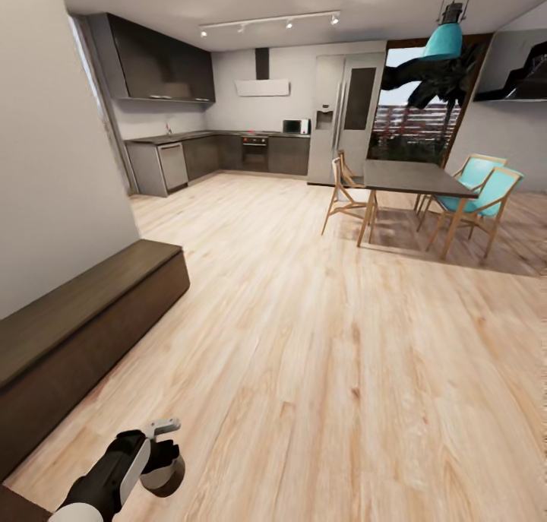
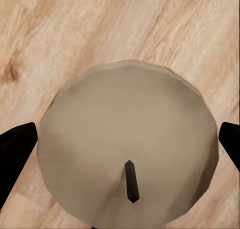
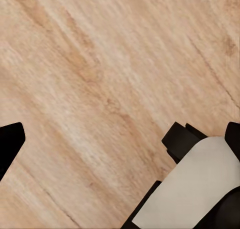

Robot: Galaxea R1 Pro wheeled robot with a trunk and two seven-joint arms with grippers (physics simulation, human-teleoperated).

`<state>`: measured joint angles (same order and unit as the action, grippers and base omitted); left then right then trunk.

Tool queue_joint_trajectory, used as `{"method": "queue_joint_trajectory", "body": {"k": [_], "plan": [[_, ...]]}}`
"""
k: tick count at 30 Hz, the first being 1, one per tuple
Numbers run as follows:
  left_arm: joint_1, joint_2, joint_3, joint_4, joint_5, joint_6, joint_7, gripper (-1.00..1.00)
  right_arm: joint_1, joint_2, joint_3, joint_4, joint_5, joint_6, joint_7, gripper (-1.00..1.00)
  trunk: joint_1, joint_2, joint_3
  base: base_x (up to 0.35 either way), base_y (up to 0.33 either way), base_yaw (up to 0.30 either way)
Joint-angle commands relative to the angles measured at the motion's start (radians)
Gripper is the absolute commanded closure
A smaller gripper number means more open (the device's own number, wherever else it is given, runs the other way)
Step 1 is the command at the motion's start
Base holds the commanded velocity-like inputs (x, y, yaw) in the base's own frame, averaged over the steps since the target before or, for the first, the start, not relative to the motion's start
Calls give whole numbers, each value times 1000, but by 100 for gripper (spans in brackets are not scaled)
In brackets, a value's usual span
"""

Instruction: Place each of the two pumpkins and all three candles from the living room inside a cabinet in the living room (use any cabinet), then make sure every cabinet is closed, and position the cauldron so it is next to a table in the living room.

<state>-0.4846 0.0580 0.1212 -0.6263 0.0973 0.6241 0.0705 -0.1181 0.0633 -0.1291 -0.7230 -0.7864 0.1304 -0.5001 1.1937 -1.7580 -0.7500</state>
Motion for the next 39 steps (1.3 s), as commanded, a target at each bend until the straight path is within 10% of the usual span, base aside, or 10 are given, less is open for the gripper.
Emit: {"method": "queue_joint_trajectory", "body": {"k": [1,39], "plan": [[0,0,0,1,-1,0,0,100,0,0,0,0,-1,0,0,-100,0,0,0,330,0,-268],[0,2,0,2,-1,-1,0,100,0,-1,-1,25,-1,0,38,-100,0,0,0,330,0,-286]]}}
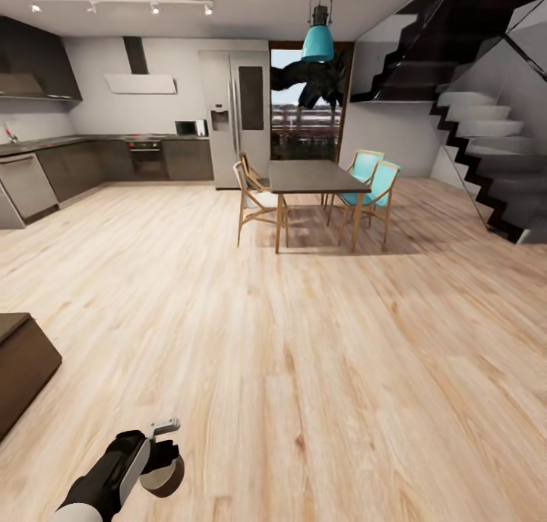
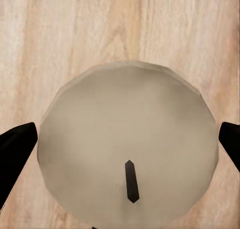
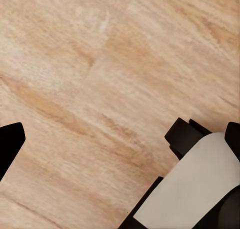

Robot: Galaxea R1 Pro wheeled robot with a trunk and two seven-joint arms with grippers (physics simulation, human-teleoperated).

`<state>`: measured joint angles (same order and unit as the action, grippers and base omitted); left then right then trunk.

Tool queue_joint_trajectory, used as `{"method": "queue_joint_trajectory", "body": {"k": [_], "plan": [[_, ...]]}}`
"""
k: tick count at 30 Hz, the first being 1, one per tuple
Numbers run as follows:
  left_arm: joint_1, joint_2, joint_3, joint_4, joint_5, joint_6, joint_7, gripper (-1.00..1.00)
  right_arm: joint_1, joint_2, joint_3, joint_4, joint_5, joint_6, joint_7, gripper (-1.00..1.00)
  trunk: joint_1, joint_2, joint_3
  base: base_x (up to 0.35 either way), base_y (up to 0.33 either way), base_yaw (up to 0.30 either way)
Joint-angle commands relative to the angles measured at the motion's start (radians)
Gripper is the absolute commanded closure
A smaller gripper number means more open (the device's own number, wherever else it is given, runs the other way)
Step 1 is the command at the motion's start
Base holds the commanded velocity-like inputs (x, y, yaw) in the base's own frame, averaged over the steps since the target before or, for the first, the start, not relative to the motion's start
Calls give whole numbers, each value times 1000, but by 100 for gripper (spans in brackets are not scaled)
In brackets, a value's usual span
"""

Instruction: Place each of the two pumpkins and all three candles from the living room inside a cabinet in the living room (use any cabinet), then make sure every cabinet is closed, and position the cauldron so it is next to a table in the living room.

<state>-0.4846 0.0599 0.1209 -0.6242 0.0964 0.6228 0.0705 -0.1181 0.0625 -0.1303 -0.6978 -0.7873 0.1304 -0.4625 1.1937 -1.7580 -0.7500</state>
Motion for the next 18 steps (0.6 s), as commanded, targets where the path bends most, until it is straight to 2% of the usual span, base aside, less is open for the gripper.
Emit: {"method": "queue_joint_trajectory", "body": {"k": [1,18], "plan": [[0,0,0,0,0,0,0,100,0,0,0,1,0,0,0,-100,0,0,0,325,0,-287],[0,-1,-1,0,0,0,0,100,0,0,0,1,4,-12,1,-100,0,0,0,314,0,-287]]}}
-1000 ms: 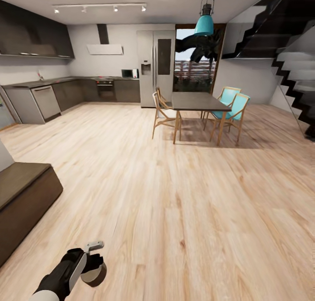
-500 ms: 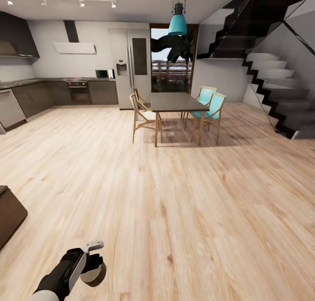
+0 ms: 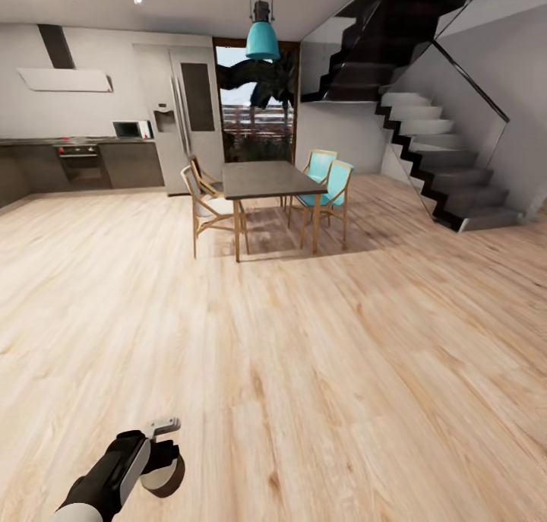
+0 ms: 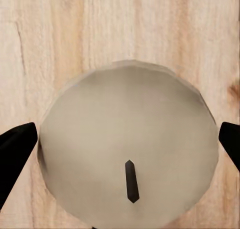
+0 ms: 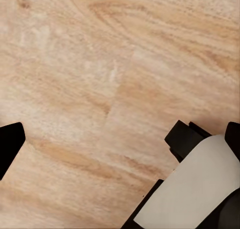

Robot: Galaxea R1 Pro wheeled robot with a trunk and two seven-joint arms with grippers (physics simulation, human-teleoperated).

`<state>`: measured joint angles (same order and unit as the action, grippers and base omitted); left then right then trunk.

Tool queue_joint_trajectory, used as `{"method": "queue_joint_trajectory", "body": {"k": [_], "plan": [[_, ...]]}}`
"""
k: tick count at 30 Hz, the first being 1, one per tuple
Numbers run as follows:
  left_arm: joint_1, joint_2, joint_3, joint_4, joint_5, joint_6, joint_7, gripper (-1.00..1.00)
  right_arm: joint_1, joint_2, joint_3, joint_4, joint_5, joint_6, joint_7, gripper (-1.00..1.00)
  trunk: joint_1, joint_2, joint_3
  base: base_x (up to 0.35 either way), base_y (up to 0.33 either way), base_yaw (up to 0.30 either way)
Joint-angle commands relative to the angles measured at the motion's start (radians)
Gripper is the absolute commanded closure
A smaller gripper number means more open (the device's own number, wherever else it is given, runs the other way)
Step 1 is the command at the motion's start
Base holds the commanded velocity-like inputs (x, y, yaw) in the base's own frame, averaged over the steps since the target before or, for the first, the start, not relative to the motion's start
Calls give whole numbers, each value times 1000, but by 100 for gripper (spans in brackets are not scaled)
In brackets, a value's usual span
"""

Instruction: Place each of the two pumpkins and all three candles from the living room inside a cabinet in the living room (use any cabinet), then make sure every cabinet is closed, and position the cauldron so it is next to a table in the living room.

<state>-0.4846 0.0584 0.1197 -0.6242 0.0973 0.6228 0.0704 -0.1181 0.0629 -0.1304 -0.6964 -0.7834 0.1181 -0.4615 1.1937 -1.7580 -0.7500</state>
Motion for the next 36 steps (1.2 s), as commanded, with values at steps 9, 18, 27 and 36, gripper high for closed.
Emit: {"method": "queue_joint_trajectory", "body": {"k": [9,18,27,36], "plan": [[0,2,0,0,-1,0,0,100,0,-1,0,0,-3,-2,1,-100,0,0,0,294,0,-287],[0,0,0,0,-1,0,0,100,0,-1,0,0,0,-2,1,-100,0,0,0,282,0,-287],[0,-1,0,0,-1,0,0,100,0,0,0,0,2,-2,1,-100,0,0,0,253,0,-287],[0,-1,0,0,-1,0,0,100,0,0,0,0,3,-2,0,-100,0,0,0,187,0,-287]]}}
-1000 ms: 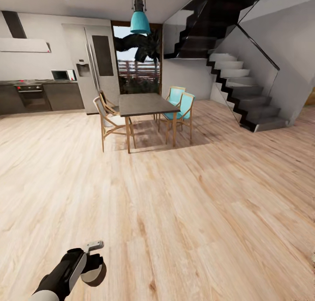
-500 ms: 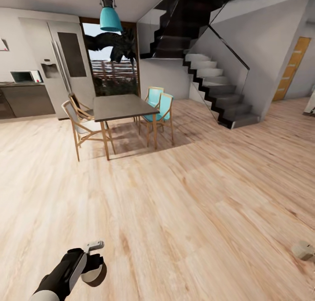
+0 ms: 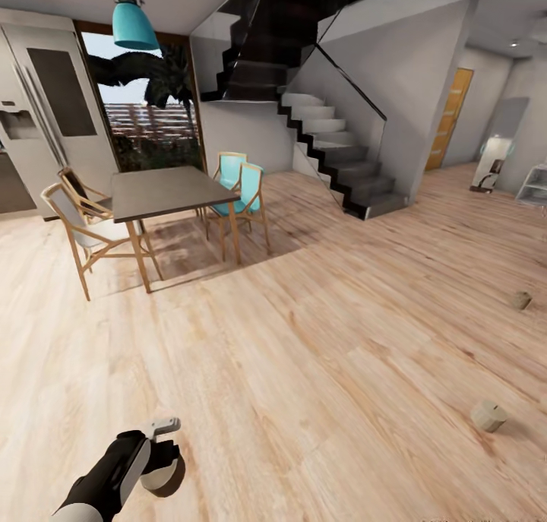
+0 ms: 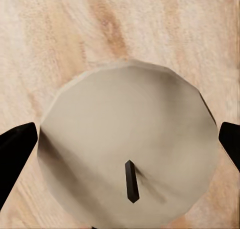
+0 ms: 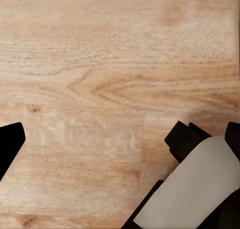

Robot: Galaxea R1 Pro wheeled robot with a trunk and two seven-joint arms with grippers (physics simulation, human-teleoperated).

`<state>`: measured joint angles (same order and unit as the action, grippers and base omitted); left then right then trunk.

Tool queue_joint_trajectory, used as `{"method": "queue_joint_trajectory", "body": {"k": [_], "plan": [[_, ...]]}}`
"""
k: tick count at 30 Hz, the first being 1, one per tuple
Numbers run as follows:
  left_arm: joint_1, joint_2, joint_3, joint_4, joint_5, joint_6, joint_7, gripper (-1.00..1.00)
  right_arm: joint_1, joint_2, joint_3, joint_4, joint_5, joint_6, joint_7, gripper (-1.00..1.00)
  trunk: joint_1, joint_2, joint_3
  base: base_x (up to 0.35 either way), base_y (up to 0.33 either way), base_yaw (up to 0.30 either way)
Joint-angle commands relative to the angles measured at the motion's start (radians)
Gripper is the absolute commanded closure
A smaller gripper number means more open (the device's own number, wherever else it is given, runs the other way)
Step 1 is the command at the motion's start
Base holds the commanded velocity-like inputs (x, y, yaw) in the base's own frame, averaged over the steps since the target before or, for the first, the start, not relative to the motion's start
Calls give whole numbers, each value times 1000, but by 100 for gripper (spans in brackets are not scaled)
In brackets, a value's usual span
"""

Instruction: Place each of the two pumpkins and all three candles from the living room inside a cabinet in the living room (use any cabinet), then make sure every cabinet is closed, and position the cauldron so it is next to a table in the living room.

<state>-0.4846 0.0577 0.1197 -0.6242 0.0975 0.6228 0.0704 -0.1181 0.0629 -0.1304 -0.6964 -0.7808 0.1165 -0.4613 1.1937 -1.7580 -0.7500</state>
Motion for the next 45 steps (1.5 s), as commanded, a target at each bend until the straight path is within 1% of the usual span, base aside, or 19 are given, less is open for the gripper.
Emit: {"method": "queue_joint_trajectory", "body": {"k": [1,19,30,40,45], "plan": [[0,0,0,0,-1,0,0,100,0,0,0,0,0,0,0,-100,0,0,0,165,0,-287],[0,2,0,0,-1,0,0,100,0,0,0,0,1,0,0,-100,0,0,0,155,62,-287],[0,3,0,0,-1,-4,0,100,0,1,0,0,2,-1,1,-100,0,0,0,253,139,-284],[0,5,1,0,-1,-8,1,100,0,0,0,0,-2,-1,1,-100,0,0,0,278,159,-71],[0,4,0,5,-1,-15,0,100,0,0,0,0,-2,-1,1,-100,0,0,0,279,170,-219]]}}
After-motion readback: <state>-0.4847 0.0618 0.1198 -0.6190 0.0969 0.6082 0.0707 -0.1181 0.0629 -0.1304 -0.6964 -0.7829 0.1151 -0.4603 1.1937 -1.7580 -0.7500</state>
